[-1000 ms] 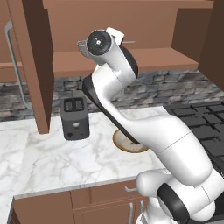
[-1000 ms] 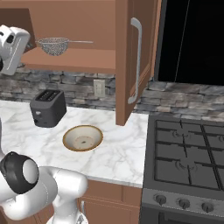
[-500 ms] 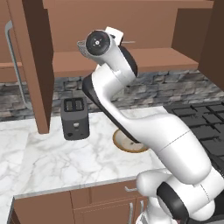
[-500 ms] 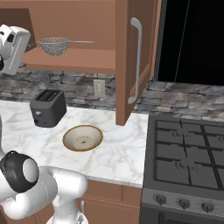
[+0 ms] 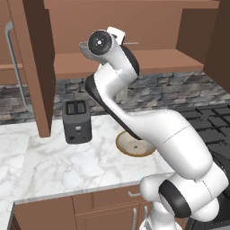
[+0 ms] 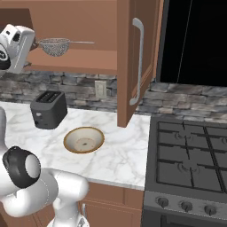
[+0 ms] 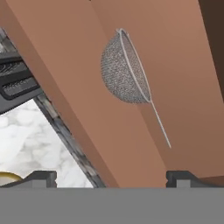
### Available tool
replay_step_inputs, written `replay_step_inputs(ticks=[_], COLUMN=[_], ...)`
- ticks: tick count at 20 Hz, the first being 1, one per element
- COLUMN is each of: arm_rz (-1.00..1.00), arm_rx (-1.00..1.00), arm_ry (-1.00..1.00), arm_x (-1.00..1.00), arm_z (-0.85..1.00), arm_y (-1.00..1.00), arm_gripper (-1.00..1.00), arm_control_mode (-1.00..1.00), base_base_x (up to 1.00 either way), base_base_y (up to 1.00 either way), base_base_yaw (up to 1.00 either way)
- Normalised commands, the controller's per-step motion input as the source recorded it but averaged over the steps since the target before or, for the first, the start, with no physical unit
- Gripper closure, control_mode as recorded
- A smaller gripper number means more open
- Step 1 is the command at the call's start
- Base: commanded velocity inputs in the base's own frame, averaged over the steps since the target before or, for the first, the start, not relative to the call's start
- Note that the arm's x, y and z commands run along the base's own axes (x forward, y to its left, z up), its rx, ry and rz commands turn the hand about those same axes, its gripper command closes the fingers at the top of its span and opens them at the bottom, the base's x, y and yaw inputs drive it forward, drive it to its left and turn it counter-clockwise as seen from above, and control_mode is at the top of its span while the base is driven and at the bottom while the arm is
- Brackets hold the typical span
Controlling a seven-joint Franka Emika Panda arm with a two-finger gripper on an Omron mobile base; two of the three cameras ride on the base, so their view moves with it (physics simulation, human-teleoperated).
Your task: Open the cabinet and setup a tea strainer by placing it in the bowl upright.
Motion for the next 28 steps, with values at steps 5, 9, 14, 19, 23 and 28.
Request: replay_step_inputs(ticks=[5, 9, 14, 19, 23, 28], arm_rz=[0.0, 0.0, 0.02, 0.07, 0.09, 0.08], arm_rx=[0.0, 0.0, 0.0, 0.0, 0.0, 0.0], arm_ry=[0.0, 0.0, 0.0, 0.01, 0.0, 0.0], arm_x=[0.29, 0.31, 0.31, 0.38, 0.38, 0.35], arm_z=[0.09, 0.03, 0.02, 0.0, 0.0, 0.0], arm_y=[0.0, 0.03, 0.11, 0.21, 0.21, 0.15], arm_gripper=[-1.0, -1.0, -1.0, -1.0, -1.0, -1.0], arm_control_mode=[-1.0, -1.0, -1.0, -1.0, -1.0, -1.0], base_base_x=[0.0, 0.0, 0.0, 0.0, 0.0, 0.0], base_base_y=[0.0, 0.0, 0.0, 0.0, 0.0, 0.0], base_base_yaw=[0.0, 0.0, 0.0, 0.0, 0.0, 0.0])
